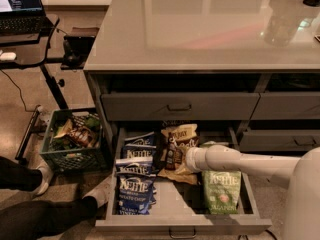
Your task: Pick brown chip bag from middle drawer and place on counter
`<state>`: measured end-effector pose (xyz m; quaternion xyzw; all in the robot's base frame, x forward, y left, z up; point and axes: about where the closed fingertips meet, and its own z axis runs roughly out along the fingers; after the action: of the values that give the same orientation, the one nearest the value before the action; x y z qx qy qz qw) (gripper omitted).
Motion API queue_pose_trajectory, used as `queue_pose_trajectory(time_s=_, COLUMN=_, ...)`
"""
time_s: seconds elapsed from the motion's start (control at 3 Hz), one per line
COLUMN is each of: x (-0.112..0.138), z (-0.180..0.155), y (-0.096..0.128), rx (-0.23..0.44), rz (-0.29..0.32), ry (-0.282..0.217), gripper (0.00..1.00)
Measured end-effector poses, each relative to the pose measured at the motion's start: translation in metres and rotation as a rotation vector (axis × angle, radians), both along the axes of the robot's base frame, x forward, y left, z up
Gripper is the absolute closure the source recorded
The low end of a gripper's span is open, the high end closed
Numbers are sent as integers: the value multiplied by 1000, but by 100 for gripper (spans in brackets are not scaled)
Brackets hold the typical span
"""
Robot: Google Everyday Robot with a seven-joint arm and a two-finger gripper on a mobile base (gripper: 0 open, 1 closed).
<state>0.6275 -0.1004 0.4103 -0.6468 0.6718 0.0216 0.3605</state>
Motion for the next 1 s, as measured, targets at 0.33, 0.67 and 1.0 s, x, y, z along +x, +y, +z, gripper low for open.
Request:
queue_pose_trajectory(time_s=0.33, x=0, z=0, y=0, rx=0, rz=0, ry=0, gripper=89)
queue_pose_trajectory(time_s=0.67, x=0, z=0, y=0, rx=0, rz=0, ry=0, gripper=100)
queue_pose_trajectory(time_s=1.0, x=-5, z=-1, y=4, rx=-3, rz=9, ry=-1, gripper=100)
